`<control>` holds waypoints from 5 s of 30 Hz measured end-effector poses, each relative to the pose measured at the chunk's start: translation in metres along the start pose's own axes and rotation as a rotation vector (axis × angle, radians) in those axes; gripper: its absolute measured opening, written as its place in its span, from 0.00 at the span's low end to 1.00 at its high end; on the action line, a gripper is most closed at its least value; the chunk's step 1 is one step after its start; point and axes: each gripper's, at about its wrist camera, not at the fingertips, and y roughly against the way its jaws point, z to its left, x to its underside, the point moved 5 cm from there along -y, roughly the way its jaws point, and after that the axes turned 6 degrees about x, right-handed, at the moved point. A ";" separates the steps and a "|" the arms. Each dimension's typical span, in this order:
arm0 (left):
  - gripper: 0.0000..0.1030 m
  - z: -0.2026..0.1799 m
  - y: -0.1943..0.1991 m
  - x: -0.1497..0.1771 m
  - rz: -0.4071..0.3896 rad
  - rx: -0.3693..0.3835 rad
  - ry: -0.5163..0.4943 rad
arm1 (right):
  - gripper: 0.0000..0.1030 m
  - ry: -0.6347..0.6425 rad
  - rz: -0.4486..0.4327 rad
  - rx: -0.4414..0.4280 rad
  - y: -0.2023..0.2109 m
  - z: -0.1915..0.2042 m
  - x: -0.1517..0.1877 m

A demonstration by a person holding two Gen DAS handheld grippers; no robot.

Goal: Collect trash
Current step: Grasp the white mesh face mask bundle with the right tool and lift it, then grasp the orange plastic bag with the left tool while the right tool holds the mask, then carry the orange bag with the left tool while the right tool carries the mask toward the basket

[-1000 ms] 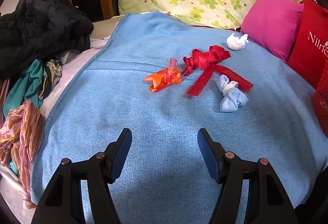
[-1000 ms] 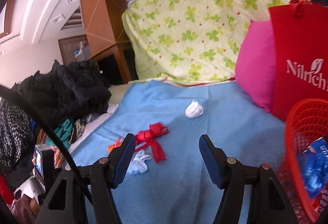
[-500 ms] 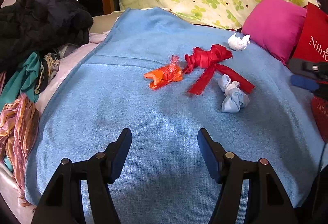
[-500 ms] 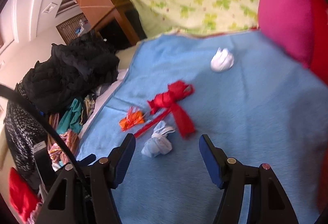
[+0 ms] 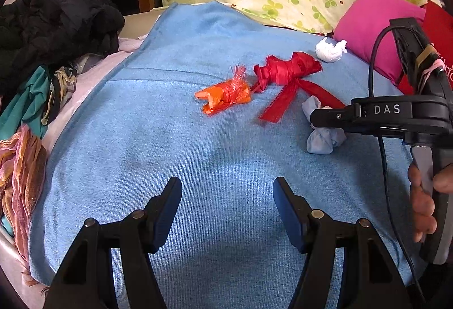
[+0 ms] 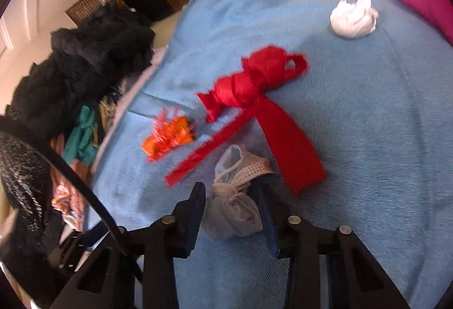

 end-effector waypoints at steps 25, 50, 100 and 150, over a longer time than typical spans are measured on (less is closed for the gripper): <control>0.65 -0.003 -0.011 0.007 0.035 -0.037 -0.028 | 0.34 -0.153 -0.028 0.139 0.072 -0.083 0.014; 0.66 0.027 -0.038 -0.069 -0.066 -0.081 0.005 | 0.35 -0.183 0.007 0.135 0.064 -0.092 0.022; 0.44 -0.112 0.085 -0.111 -0.234 -0.133 -0.264 | 0.34 0.066 -0.391 0.073 0.172 -0.048 0.009; 0.45 -0.241 0.127 -0.111 -0.290 -0.064 -0.490 | 0.34 0.039 -0.697 0.086 0.289 -0.090 0.026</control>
